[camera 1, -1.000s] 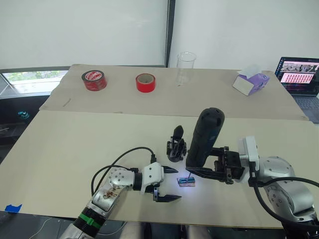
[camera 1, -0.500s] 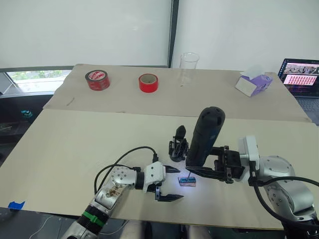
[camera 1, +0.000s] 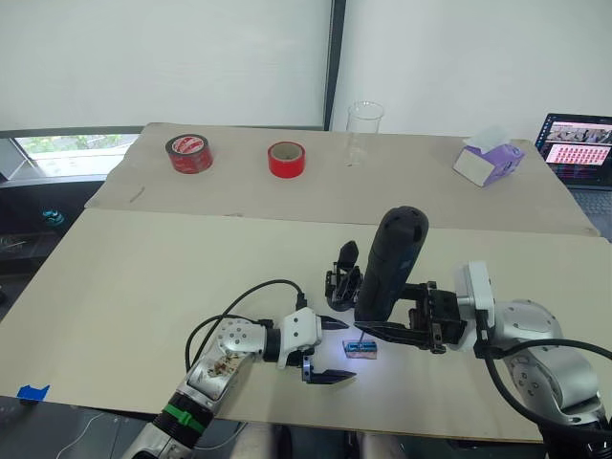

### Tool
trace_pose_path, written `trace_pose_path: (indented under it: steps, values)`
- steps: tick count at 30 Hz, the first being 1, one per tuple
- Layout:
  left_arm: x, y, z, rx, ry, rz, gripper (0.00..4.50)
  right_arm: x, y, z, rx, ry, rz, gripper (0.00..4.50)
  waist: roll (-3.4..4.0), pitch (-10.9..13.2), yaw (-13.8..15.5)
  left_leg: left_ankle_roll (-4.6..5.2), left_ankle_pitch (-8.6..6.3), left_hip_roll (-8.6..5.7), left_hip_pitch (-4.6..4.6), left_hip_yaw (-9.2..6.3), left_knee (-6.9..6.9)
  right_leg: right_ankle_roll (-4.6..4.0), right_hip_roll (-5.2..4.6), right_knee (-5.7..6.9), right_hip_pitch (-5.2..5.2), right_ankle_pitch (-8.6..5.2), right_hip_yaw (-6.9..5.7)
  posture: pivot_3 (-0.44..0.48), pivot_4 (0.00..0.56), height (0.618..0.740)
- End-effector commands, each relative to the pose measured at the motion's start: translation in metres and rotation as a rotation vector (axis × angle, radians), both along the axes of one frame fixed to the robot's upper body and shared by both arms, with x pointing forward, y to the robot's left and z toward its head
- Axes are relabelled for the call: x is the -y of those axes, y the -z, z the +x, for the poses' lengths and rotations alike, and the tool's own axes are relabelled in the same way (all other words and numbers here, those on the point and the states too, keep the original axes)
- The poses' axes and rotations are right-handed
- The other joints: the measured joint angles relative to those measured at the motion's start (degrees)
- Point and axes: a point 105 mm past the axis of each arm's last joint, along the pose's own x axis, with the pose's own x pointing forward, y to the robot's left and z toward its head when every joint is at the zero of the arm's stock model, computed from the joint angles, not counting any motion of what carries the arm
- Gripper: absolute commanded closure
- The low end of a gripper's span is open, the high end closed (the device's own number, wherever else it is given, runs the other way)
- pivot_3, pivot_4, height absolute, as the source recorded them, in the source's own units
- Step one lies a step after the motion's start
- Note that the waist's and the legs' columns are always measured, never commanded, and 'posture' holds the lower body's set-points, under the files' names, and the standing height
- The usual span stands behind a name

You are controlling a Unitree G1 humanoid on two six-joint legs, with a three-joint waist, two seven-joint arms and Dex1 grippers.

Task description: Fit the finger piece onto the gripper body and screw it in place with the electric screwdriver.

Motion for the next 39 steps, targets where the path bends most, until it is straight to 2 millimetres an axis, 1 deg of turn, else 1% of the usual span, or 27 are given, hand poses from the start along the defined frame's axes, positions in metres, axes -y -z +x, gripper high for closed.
trace_pose_path:
  steps: [1,20,34,39]
  values:
    - [0.004,0.020,-0.006,-0.059,0.001,0.062,0.05,0.000,-0.012,-0.002,0.051,-0.011,0.013,2.57,0.00,0.0,0.0,0.00,0.00,0.00,0.00,0.00,0.00,0.00,0.00,0.00,0.00,0.00,0.00,0.000,0.150,0.740]
    - [0.007,0.019,-0.006,-0.061,0.002,0.064,0.05,0.003,-0.009,-0.005,0.026,-0.023,0.007,2.57,0.00,0.0,0.0,0.03,-0.01,-0.01,0.00,0.00,0.01,0.03,0.00,-0.01,0.00,0.01,0.00,0.000,0.150,0.740]
    - [0.005,0.025,-0.007,-0.065,-0.002,0.068,0.05,0.007,0.000,-0.007,-0.002,-0.034,-0.011,2.57,0.00,0.0,0.0,0.04,-0.02,0.00,0.00,0.00,0.01,0.05,-0.01,-0.02,0.01,0.01,0.01,0.000,0.150,0.740]
    - [0.005,0.026,-0.007,-0.065,-0.001,0.068,0.05,0.009,-0.002,-0.007,0.003,-0.037,-0.001,2.57,0.00,0.0,0.1,0.06,-0.03,-0.01,0.00,0.00,0.01,0.06,-0.02,-0.04,0.02,0.00,0.01,0.000,0.150,0.740]
